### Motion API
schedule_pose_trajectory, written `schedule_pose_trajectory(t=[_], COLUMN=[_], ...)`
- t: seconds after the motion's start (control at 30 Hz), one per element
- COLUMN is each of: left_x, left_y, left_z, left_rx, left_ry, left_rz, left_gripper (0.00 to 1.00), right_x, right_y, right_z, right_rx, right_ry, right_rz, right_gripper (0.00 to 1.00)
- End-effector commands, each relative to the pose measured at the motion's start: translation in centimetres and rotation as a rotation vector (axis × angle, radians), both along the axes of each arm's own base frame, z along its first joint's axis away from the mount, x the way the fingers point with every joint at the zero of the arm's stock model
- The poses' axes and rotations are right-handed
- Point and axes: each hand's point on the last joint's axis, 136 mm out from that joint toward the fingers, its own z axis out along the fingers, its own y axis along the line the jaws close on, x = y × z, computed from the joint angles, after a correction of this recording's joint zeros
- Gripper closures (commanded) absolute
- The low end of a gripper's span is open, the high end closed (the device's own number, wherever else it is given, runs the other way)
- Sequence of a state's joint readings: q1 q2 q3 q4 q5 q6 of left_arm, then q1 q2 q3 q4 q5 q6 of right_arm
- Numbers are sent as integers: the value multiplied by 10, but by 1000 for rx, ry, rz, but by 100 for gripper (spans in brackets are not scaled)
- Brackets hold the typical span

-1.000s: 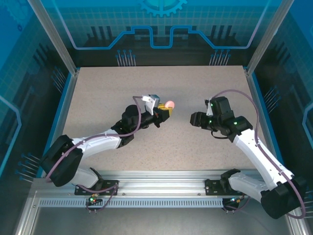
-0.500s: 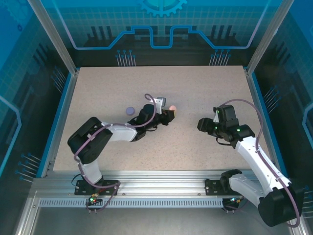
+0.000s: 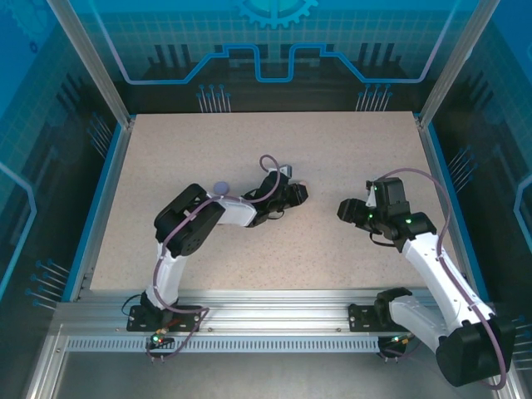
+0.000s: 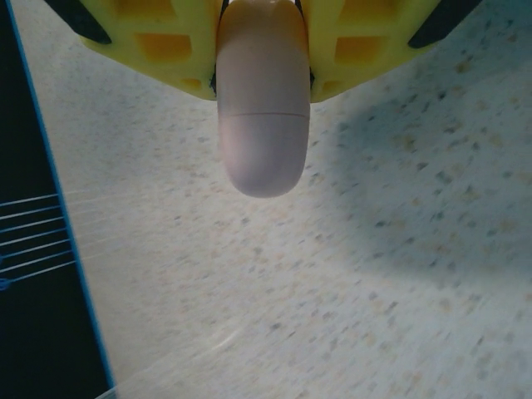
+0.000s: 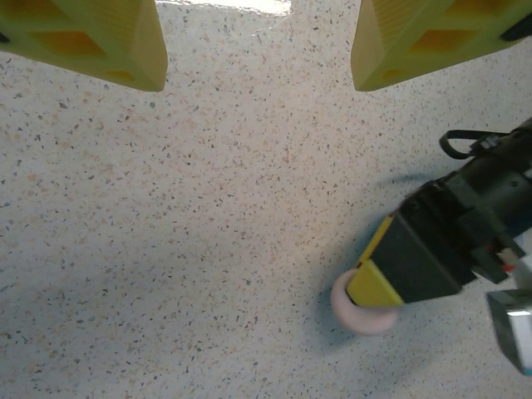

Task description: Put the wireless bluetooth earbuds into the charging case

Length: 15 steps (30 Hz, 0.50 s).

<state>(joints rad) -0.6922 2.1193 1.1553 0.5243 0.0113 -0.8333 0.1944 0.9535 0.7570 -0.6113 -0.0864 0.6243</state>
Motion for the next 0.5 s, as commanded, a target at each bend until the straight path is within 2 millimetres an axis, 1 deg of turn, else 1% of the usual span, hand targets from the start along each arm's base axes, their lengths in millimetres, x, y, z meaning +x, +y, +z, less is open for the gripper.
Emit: schedule_pose_trajectory(t=[0.0,0.03,0.13,0.23,0.3,0.4,0.43,0.47], left_x=[1,-1,-3,-5,-5,-5,-5,-4], left_y=[-1,-1,0,3,9,22,29,35], left_z=[-12,-16,-18,-18,-17,-16,-14,-11], left_rx=[9,15,39,69,82,107,120,134], left_ry=[91,103,120,131,137,161,163,161], left_rz=[45,44,30,23,31,53,64,75], left_gripper=[96,93,74,60,53,37,30,20], right_x=[4,5,6,8,9,10,11,11], right_y=[-2,-2,-1,-1,-1,-1,-1,-1], right_z=[15,17,22,28,32,38,41,41], right_rx=[15,16,19,22,21,23,23,21], right_ry=[-38,-43,-49,-60,-65,-74,-78,-79], right_rz=[0,-1,1,-1,1,0,-2,0], right_gripper=[39,39,38,38,38,36,35,34])
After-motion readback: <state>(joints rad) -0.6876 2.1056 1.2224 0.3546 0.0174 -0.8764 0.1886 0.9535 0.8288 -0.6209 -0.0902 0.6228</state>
